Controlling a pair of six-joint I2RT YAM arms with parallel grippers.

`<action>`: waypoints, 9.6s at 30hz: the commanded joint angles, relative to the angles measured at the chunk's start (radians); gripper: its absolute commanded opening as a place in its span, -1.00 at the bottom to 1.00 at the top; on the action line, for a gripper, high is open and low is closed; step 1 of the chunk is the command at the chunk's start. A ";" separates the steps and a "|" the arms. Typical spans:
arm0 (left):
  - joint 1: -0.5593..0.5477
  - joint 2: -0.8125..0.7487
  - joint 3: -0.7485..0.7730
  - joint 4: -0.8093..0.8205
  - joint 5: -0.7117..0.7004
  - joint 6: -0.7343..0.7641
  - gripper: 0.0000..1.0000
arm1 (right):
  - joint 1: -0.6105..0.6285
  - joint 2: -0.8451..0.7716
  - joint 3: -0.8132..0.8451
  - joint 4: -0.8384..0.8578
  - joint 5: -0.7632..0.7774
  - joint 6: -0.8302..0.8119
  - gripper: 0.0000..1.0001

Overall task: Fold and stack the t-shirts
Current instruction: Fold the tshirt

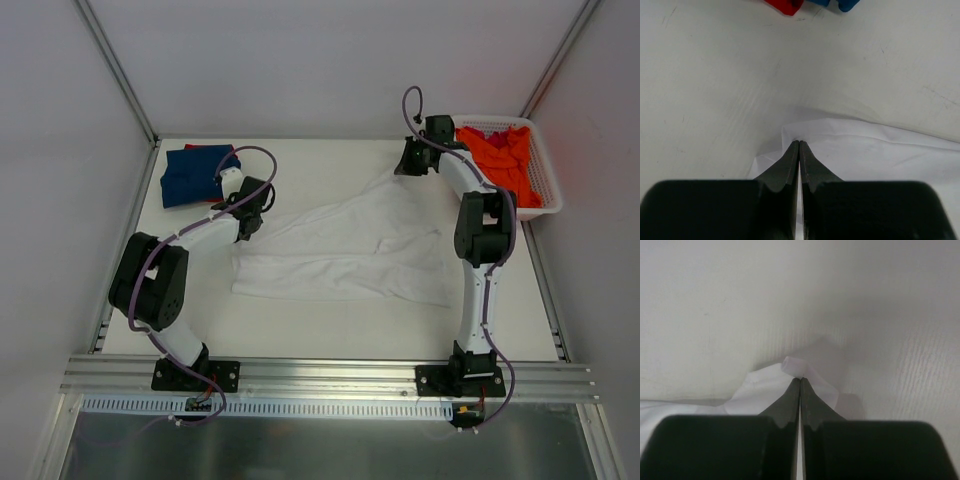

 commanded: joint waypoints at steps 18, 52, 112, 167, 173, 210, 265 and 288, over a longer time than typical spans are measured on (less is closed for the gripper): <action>0.019 -0.230 0.004 0.008 -0.064 0.105 -1.00 | 0.042 -0.427 -0.226 -0.013 0.103 -0.071 -0.99; 0.022 -0.499 -0.181 -0.110 0.040 0.029 -1.00 | 0.151 -1.289 -0.898 -0.191 0.238 0.041 -0.99; -0.107 -0.568 -0.410 -0.226 0.058 -0.160 -1.00 | 0.269 -1.579 -1.300 -0.416 0.423 0.342 -0.99; -0.107 -0.231 -0.194 -0.035 0.216 0.024 0.34 | 0.464 -0.849 -0.983 -0.168 0.566 0.126 -0.22; -0.116 -0.339 -0.258 -0.041 0.279 -0.008 0.33 | 0.473 -0.832 -0.975 -0.169 0.573 0.129 -0.22; -0.185 -0.151 -0.341 -0.061 0.342 -0.091 0.31 | 0.494 -0.756 -1.101 -0.085 0.524 0.202 -0.21; -0.647 -0.264 -0.484 -0.220 0.199 -0.840 0.26 | 0.252 -0.125 -0.096 -0.332 0.113 -0.457 -0.21; -0.728 -0.191 -0.452 -0.243 0.226 -0.905 0.28 | 0.237 0.056 0.185 -0.539 0.155 -0.526 -0.12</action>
